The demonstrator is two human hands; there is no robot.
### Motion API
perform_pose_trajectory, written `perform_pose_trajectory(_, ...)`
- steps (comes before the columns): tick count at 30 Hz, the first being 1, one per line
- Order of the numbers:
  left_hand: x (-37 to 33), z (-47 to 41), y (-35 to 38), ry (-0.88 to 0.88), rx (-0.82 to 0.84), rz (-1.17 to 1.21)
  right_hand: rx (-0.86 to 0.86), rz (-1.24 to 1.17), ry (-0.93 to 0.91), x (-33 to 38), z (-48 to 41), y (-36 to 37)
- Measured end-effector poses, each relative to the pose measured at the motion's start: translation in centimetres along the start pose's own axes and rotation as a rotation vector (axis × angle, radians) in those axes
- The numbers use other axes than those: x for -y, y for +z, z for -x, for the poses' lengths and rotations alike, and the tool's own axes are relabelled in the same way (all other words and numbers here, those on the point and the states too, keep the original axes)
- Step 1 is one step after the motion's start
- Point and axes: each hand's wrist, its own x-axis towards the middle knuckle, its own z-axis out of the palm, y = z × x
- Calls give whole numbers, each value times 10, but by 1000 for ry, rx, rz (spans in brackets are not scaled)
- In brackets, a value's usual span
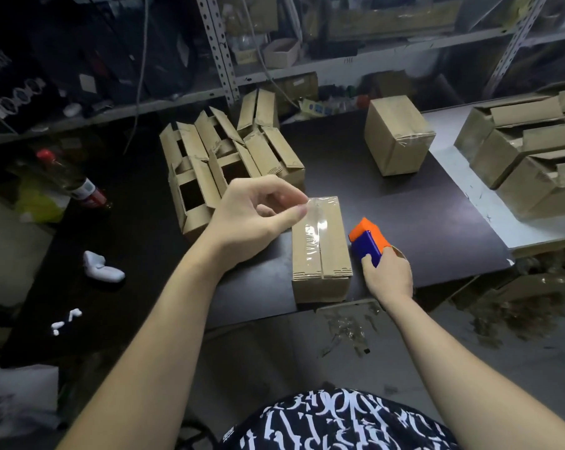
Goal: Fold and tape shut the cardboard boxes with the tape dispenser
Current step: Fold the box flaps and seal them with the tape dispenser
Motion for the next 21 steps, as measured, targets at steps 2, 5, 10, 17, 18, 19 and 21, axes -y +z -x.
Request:
perform_pose_trajectory(2,2,3,2,-30,7,-4,3,32,-31,3,1,5)
perform_pose_trajectory(5,3,5,2,-63,13,-11,-31,-32,-29,4,0,8)
perform_pose_trajectory(10,4,4,3,-114,-6,-2,-235,-412,-81,24,9,-16)
perform_pose_trajectory(17,4,2,8,-170,-54,32,488,-897,-571,95,41,-70)
perform_pose_trajectory(18,4,2,8,-177,-67,37,520,-898,-596,94,45,-71)
perform_pose_trajectory(19,5,3,9,-191,-84,40,533,-913,-574,91,47,-72)
perform_pose_trajectory(21,10,7,12,-230,-118,46,532,-951,-474,81,49,-73)
